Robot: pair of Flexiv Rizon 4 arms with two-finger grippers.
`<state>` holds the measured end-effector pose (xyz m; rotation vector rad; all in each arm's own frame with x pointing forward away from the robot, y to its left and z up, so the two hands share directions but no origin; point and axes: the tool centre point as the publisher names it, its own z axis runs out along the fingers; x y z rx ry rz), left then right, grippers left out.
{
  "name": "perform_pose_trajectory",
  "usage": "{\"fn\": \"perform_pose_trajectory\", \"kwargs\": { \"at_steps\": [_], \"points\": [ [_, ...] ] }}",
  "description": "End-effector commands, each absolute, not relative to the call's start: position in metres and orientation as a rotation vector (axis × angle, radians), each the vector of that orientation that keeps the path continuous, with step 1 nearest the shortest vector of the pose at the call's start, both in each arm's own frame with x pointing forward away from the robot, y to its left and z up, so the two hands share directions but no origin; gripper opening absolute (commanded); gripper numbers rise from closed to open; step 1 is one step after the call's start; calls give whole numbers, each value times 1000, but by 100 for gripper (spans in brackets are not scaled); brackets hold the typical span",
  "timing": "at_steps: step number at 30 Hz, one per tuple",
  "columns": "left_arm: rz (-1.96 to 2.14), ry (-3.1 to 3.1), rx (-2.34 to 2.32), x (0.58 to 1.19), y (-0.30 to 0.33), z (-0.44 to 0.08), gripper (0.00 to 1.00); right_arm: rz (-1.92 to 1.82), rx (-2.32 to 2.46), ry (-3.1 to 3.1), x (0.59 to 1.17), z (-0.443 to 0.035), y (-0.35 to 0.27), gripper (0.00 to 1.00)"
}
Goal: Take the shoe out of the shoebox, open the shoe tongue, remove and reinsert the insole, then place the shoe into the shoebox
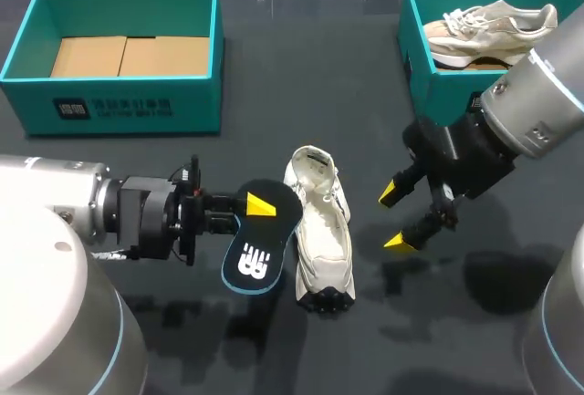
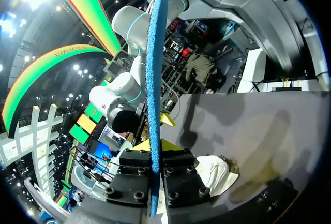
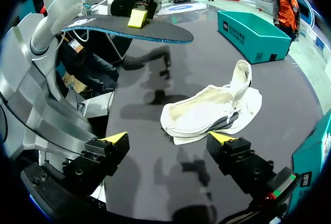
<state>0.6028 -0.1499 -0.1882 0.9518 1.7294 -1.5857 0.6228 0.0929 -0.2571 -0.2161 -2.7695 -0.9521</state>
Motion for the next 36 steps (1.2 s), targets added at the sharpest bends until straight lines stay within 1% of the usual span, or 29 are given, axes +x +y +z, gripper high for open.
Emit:
{"fn": "perform_pose_trajectory", "kwargs": {
  "at_steps": [1,8,14,20,31,36],
  "points": [
    [-1592,1731,958,600,-157,-192,0,-895,-104,-2810,625,-263,103,100],
    [-1654,1717,914,599,-167,-216,0,-884,-52,-2824,631,-295,117,100],
    [-1678,1742,873,601,-176,-231,0,-900,-35,-2877,633,-307,118,100],
    [-1682,1774,860,599,-185,-238,0,-841,-100,-2948,639,-323,116,100],
    [-1682,1774,860,599,-185,-238,0,-841,-100,-2948,639,-323,116,100],
    [-1703,1759,857,598,-192,-244,0,-813,-135,-2957,647,-336,115,100]
  ]
}}
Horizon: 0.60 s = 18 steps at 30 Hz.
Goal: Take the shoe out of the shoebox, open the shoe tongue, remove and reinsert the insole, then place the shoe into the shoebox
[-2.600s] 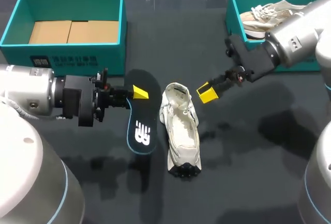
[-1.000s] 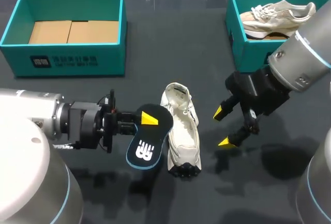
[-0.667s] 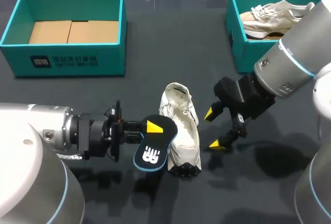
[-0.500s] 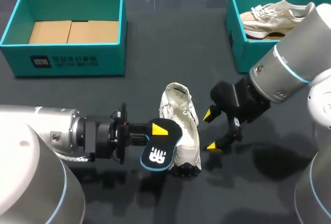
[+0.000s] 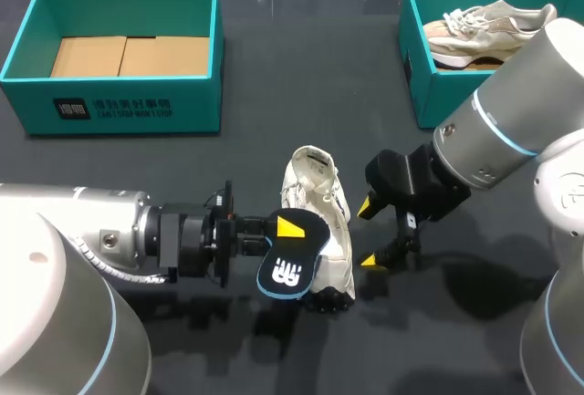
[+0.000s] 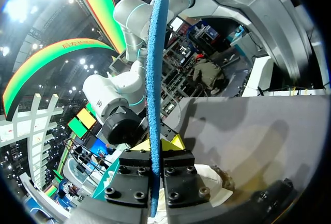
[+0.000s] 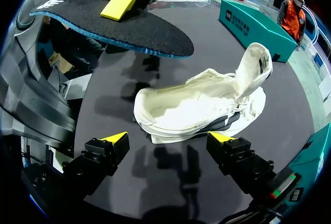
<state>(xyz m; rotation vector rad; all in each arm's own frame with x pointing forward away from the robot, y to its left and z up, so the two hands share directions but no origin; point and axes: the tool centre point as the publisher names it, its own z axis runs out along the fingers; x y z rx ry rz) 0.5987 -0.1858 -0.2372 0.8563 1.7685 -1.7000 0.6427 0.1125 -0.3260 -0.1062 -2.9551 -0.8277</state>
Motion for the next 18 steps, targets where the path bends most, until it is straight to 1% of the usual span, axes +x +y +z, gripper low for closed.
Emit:
{"fn": "perform_pose_trajectory", "kwargs": {
  "at_steps": [1,13,18],
  "points": [
    [-1706,1759,859,598,-192,-244,0,-817,-132,-2954,649,-338,113,100],
    [-1735,1741,872,591,-200,-246,0,-819,-149,-2958,655,-348,111,100],
    [-1847,1745,815,588,-204,-243,0,-825,-151,-2963,654,-352,111,100]
  ]
}}
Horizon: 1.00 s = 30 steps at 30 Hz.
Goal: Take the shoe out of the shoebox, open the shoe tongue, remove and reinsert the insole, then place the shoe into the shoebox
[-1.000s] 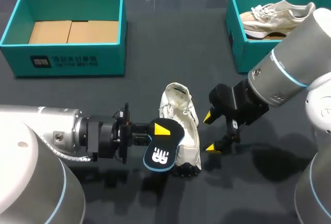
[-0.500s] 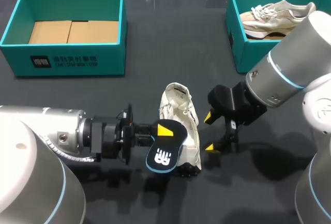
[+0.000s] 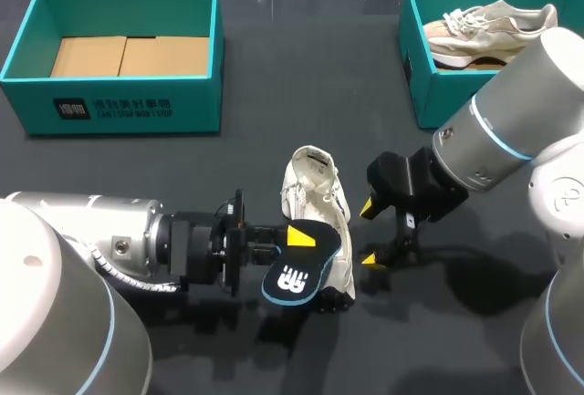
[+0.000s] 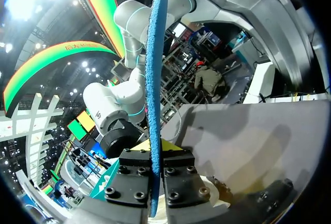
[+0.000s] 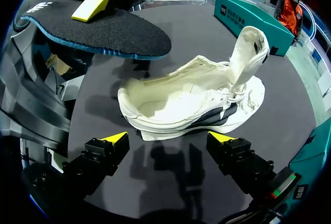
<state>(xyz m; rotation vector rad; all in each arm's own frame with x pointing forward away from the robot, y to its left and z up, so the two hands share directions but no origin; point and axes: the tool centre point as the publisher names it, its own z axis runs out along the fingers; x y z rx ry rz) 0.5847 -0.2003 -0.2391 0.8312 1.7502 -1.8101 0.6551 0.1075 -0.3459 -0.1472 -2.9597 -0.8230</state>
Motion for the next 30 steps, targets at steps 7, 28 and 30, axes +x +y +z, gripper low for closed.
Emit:
{"fn": "perform_pose_trajectory", "kwargs": {
  "at_steps": [7,28,30],
  "points": [
    [-1847,1745,815,588,-204,-243,0,-825,-151,-2963,654,-352,111,100],
    [-1952,1855,608,598,-219,-242,0,-825,-151,-2963,654,-352,111,100],
    [-1956,1862,595,597,-219,-243,0,-825,-151,-2963,654,-352,111,100]
  ]
}}
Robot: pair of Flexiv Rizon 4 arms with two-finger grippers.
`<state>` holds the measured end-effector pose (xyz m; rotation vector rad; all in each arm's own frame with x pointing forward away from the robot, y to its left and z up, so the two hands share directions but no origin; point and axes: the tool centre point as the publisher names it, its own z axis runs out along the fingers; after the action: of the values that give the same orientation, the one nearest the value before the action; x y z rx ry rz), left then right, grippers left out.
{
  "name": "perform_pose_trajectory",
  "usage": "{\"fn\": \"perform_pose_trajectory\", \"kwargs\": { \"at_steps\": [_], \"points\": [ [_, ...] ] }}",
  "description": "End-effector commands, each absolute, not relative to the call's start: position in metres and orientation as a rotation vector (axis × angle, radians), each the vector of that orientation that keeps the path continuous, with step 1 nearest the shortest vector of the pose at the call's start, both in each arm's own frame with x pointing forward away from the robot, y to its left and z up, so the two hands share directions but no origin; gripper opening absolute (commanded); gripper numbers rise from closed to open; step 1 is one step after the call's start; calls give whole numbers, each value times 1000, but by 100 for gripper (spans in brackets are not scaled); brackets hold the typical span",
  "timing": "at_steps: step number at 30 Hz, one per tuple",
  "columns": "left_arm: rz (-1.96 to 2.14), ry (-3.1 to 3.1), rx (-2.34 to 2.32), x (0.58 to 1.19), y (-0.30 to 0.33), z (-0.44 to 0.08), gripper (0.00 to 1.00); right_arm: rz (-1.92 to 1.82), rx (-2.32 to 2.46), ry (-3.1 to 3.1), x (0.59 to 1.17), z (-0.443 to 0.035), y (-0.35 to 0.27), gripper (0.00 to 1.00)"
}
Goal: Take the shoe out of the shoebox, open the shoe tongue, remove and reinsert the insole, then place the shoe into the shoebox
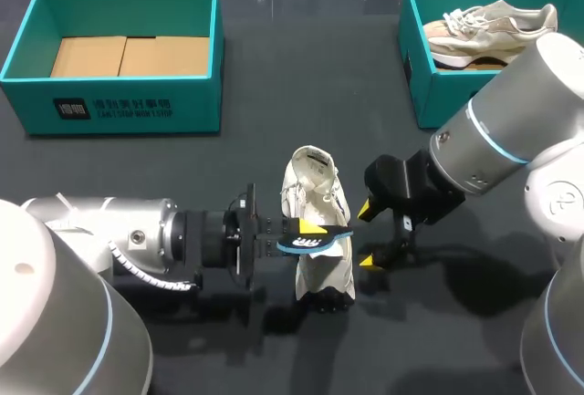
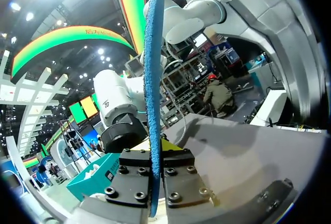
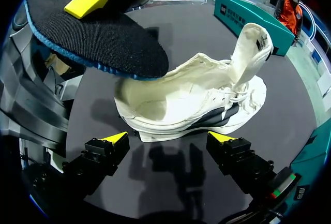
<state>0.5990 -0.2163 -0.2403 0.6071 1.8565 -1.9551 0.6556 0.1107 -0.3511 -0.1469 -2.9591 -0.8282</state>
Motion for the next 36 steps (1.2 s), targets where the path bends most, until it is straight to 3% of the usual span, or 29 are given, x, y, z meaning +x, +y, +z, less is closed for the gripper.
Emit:
{"fn": "perform_pose_trajectory", "kwargs": {
  "at_steps": [1,36],
  "points": [
    [-1957,1865,591,596,-220,-244,0,-825,-151,-2963,654,-352,111,100],
    [-2036,1876,523,606,-246,-272,0,-825,-151,-2963,654,-352,111,100]
  ]
}}
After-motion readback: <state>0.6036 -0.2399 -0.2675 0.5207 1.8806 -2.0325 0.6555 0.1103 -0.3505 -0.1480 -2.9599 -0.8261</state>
